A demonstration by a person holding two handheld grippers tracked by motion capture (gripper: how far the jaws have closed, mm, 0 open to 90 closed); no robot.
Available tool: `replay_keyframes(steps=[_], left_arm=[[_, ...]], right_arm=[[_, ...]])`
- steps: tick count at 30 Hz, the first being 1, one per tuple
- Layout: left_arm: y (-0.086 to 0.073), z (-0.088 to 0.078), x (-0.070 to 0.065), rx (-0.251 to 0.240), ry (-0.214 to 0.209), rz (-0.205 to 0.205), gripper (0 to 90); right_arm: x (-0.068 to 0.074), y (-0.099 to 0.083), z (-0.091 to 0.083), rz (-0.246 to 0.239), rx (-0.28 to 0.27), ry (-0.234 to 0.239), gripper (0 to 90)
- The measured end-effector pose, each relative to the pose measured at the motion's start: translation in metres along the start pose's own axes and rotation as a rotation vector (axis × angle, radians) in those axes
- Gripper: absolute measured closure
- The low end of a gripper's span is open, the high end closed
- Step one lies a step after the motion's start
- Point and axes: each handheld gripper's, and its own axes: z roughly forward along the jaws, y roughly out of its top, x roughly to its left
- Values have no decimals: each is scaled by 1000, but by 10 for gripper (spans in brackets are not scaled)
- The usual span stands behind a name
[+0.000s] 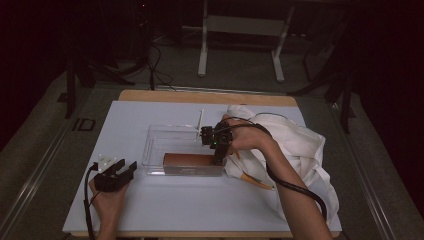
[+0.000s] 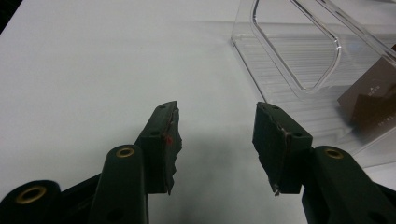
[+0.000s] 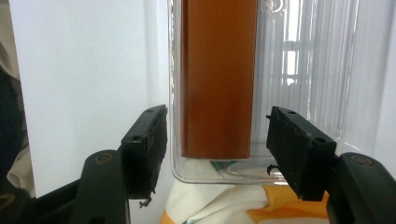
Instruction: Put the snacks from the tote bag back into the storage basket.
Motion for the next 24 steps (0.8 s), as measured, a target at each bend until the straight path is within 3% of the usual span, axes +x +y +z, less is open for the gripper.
replay_keyframes(steps=[24], left_arm=[[0,1,0,4,6,-4,512]], right_arm=[[7,-25,-11,46,-63,-94,384]])
